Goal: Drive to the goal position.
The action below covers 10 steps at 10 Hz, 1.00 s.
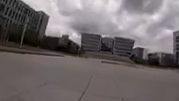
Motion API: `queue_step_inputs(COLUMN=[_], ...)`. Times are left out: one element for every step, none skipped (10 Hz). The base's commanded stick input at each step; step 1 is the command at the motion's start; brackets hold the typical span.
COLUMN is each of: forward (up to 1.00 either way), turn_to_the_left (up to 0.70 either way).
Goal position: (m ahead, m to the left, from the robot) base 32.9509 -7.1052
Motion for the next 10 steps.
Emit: queue_step_inputs(forward=[0.85, 0.85, 0.85, 0.85, 0.85, 0.85, 0.85, 0.85, 0.85, 0.85], turn_to_the_left=[-0.03, -0.04, -0.06, -0.06, -0.06, -0.06, -0.06, -0.06, -0.06, -0.06])
